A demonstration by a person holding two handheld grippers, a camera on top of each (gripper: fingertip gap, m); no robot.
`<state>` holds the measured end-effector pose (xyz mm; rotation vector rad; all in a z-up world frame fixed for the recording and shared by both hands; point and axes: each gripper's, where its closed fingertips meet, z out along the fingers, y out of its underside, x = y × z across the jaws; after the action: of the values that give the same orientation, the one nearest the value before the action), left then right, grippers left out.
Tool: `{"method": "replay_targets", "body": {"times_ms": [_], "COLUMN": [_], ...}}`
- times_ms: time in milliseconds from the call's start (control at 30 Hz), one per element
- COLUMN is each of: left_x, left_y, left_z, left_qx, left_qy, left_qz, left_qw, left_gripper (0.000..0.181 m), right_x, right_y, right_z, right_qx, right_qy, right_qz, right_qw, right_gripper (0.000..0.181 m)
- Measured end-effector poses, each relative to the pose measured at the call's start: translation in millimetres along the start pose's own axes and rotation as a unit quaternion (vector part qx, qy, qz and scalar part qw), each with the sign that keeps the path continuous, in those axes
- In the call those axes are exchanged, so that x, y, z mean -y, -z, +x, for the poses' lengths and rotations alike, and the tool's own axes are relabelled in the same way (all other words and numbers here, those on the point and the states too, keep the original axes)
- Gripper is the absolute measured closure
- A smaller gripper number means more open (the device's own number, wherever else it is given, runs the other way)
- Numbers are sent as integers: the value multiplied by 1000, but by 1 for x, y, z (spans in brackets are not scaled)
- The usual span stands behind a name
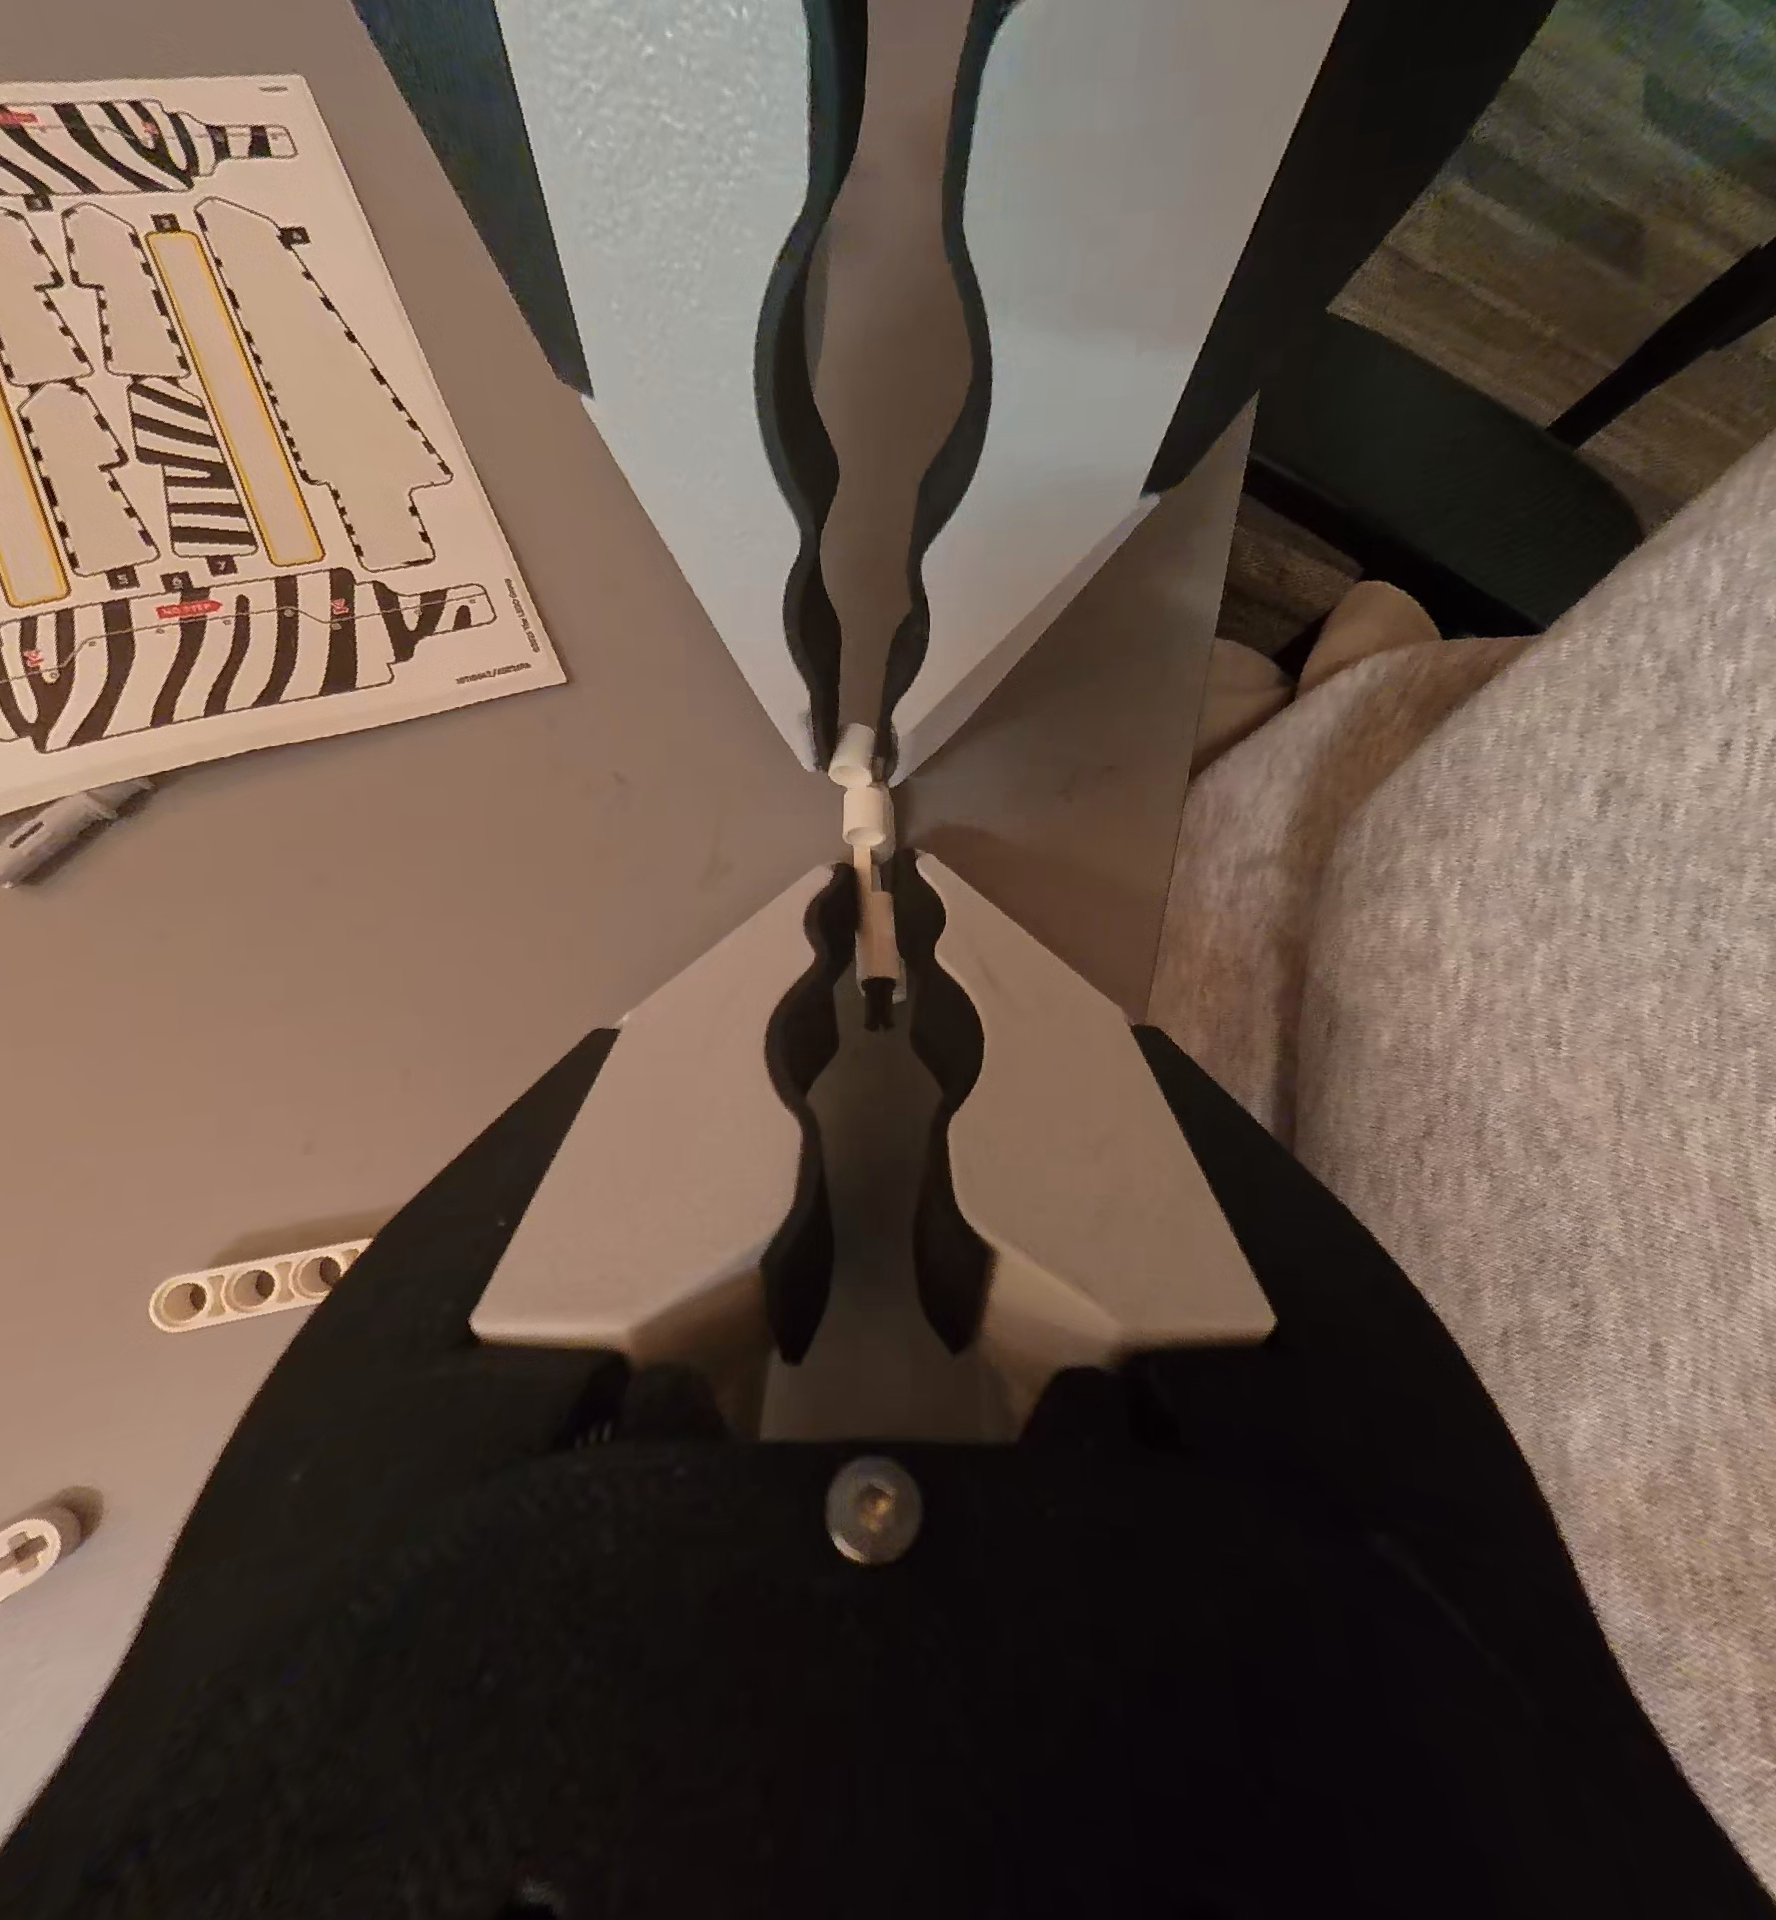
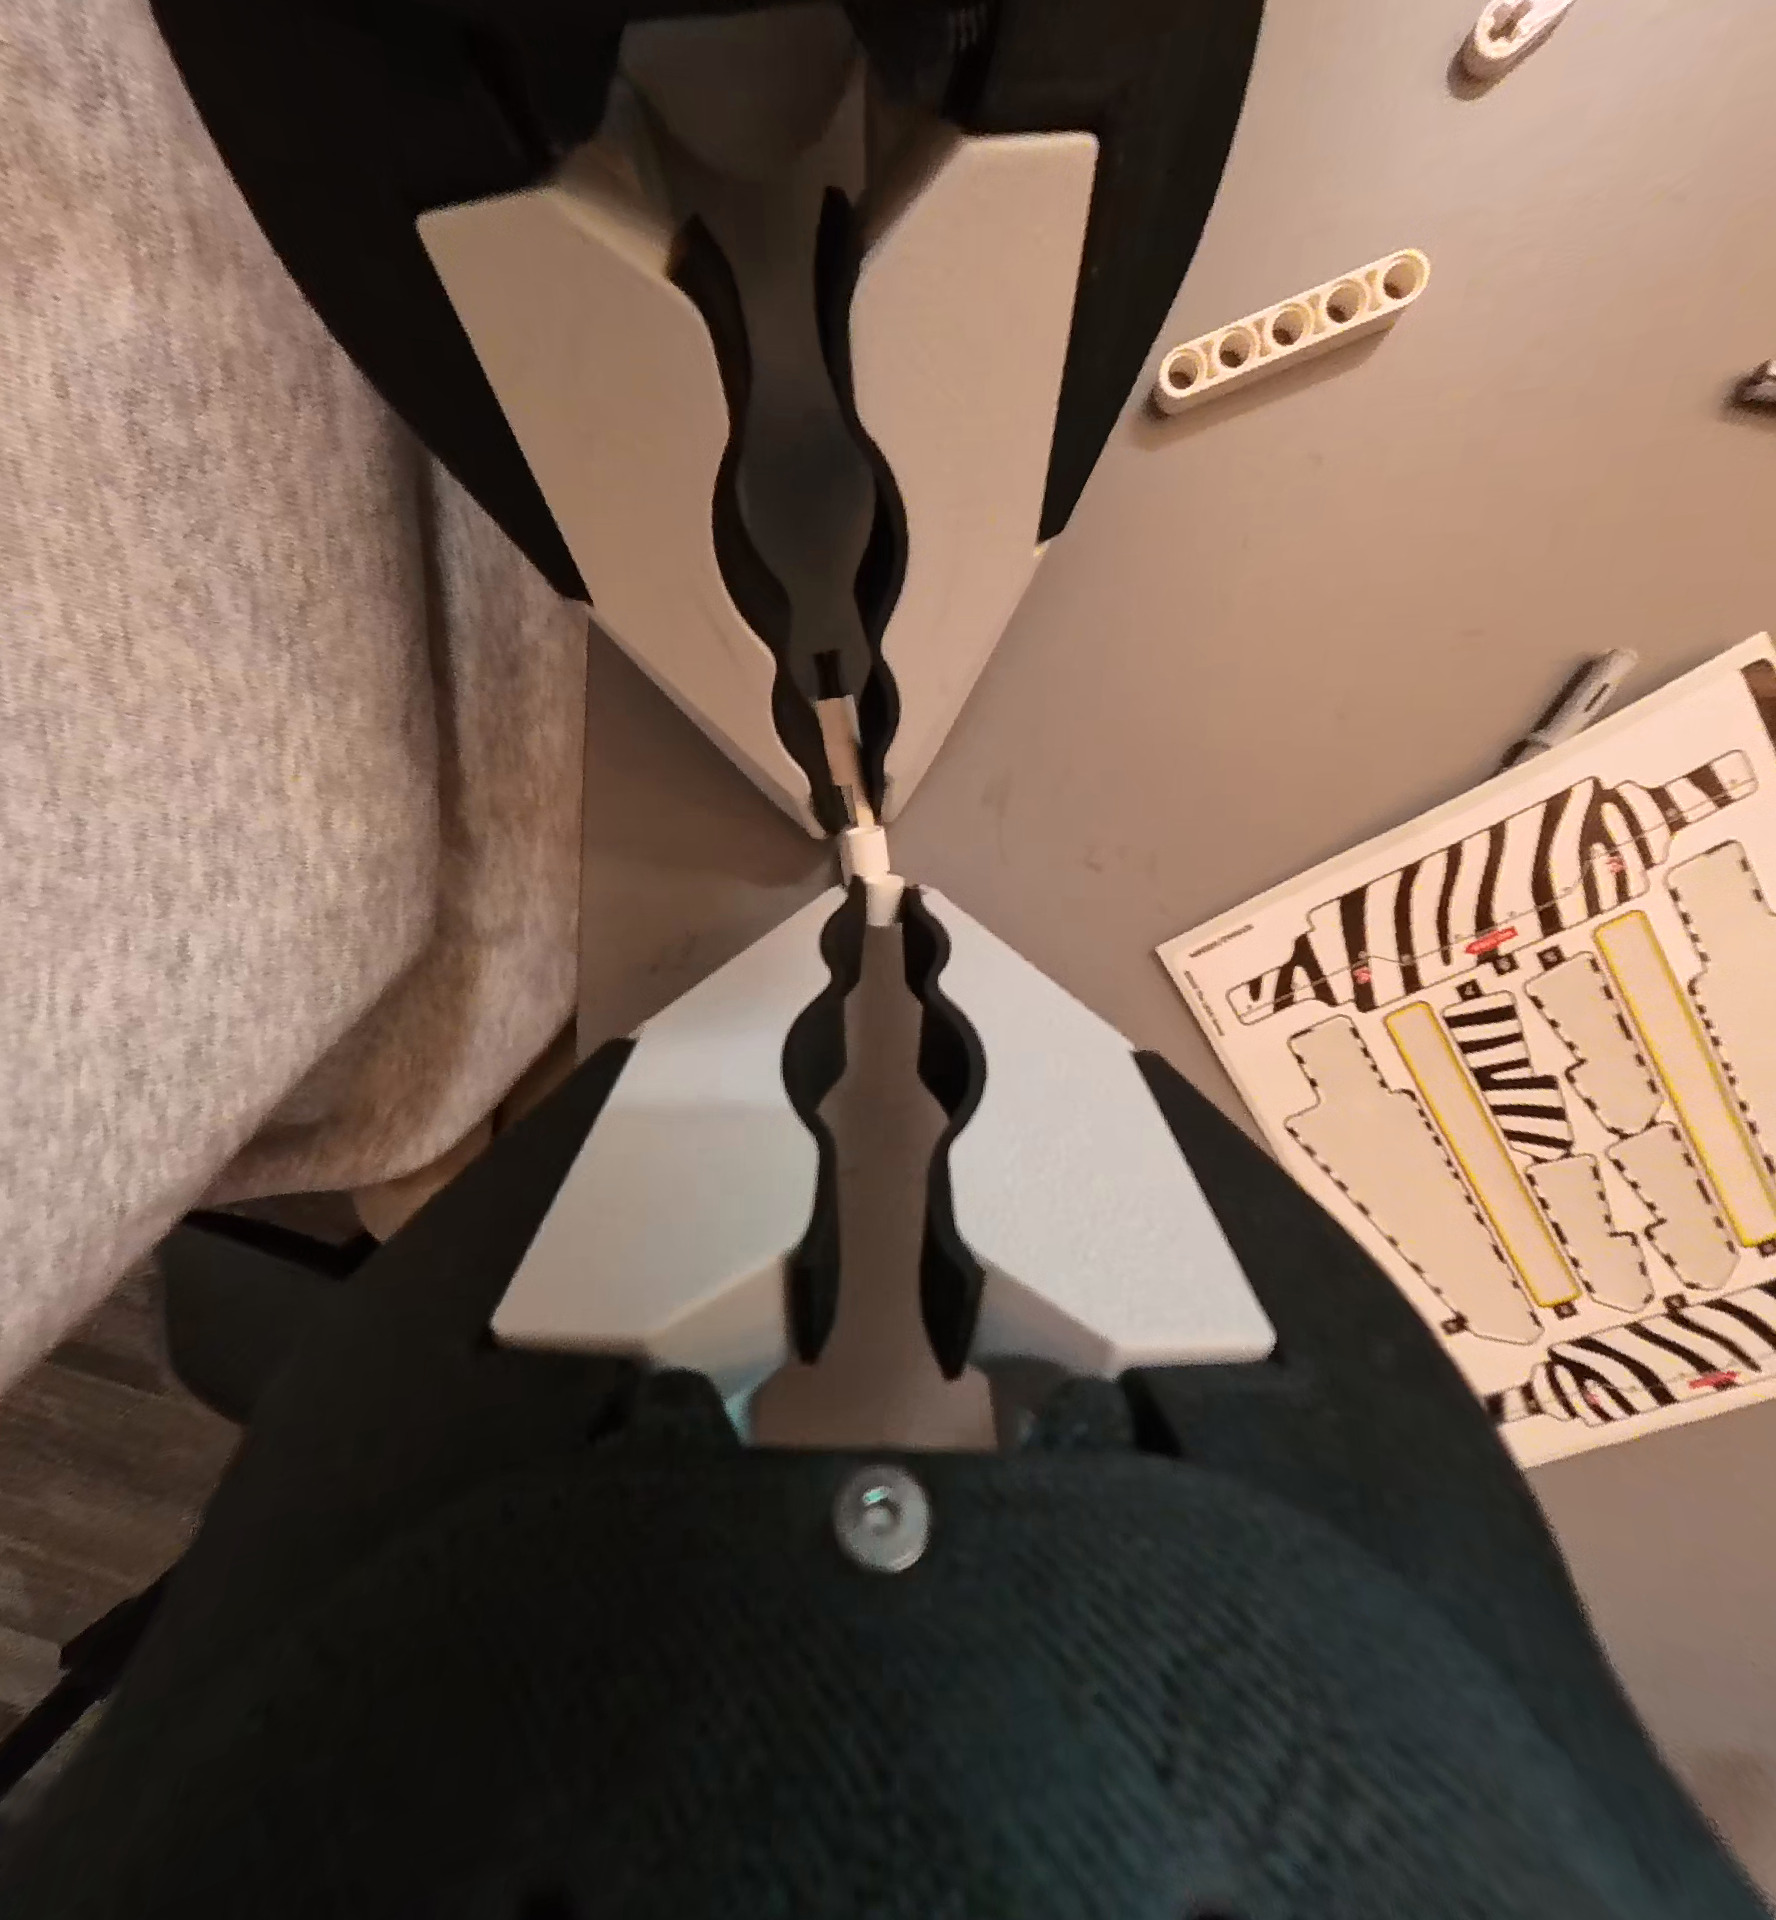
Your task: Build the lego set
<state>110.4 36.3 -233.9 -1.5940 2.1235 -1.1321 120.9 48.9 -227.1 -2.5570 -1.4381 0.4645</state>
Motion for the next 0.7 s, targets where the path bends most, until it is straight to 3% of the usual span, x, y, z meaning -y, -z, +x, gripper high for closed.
{"method": "replay_targets", "body": {"times_ms": [500, 700], "left_x": [0, -1], "left_y": [0, 0], "left_z": [0, 0], "left_qx": [7, 27], "left_qy": [-6, -29], "left_qz": [-1, -3], "left_qw": [1000, 999], "left_gripper": [173, 173], "right_x": [-2, -3], "right_y": [2, 0], "right_z": [-4, -5], "right_qx": [-41, -20], "right_qy": [49, 35], "right_qz": [21, 15], "right_qw": [998, 999], "right_gripper": [175, 175]}}
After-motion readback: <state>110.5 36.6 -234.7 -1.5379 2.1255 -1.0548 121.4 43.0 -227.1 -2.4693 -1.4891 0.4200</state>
